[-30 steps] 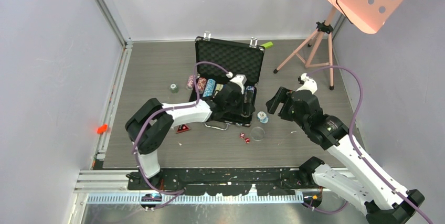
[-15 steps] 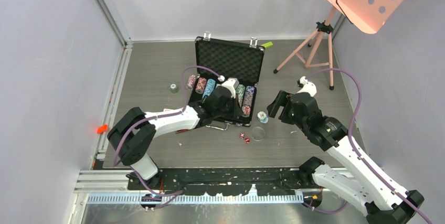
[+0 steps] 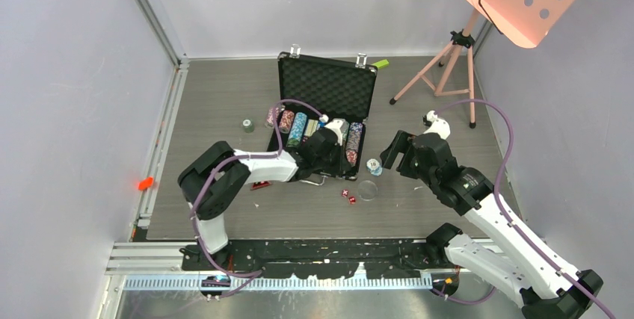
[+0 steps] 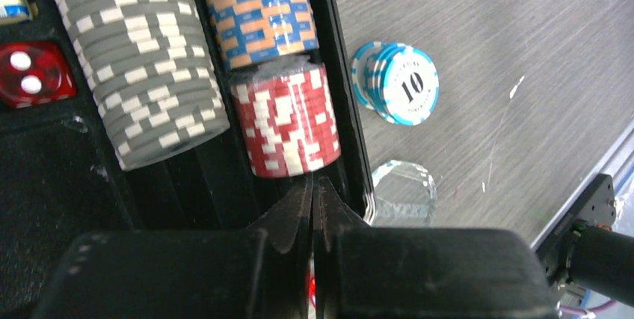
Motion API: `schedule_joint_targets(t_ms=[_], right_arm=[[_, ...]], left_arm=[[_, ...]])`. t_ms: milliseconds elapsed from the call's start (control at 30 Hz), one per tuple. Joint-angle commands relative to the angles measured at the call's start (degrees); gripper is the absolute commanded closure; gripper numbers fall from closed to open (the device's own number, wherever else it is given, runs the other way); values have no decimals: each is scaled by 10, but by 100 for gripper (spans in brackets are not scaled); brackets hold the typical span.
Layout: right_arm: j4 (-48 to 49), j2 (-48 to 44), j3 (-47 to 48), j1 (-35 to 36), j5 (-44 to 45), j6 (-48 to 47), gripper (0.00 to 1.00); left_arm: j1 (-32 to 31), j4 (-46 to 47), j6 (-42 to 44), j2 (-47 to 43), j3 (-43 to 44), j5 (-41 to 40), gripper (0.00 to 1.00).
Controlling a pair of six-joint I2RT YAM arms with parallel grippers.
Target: Pack up texas hold em set
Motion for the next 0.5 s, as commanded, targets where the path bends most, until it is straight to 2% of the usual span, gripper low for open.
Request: schedule_joint_targets(t_ms=[0,233,467], right_arm=[[29,-8,3,-1,7,6,16],[32,-5,9,-1,11,3,16],[38,1,11,-1,6,5,16]], left_arm=[[-2,47,5,27,37,-12,100],[0,57,18,65,71,-40,100],[4,61,20,45,60,-54,100]])
